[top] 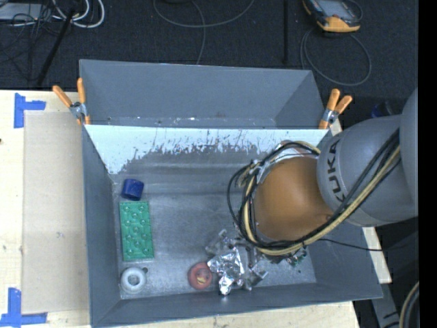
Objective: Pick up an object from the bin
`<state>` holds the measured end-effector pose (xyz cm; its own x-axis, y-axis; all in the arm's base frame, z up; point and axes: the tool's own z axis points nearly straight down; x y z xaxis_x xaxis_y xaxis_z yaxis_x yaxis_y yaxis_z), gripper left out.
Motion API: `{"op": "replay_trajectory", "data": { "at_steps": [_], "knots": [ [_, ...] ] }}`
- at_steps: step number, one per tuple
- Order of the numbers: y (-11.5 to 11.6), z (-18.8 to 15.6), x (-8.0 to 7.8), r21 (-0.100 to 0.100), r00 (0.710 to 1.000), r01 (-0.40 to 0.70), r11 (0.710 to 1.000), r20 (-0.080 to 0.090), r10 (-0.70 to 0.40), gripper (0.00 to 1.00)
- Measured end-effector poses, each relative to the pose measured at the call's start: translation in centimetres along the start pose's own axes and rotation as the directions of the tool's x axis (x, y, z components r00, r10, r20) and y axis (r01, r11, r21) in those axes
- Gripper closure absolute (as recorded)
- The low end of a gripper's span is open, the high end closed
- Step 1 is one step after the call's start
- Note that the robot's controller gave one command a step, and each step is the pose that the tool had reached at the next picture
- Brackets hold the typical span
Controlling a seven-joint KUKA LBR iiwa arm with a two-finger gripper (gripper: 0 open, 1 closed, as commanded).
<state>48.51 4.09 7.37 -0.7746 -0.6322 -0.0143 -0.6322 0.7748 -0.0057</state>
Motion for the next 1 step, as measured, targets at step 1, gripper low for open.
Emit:
{"op": "replay_trajectory", "data": {
  "at_steps": [1],
  "knots": [
    [4.32,0.07,-3.58,0.0,0.996,0.086,0.996,-0.007,-0.086,0.0]
  ]
}}
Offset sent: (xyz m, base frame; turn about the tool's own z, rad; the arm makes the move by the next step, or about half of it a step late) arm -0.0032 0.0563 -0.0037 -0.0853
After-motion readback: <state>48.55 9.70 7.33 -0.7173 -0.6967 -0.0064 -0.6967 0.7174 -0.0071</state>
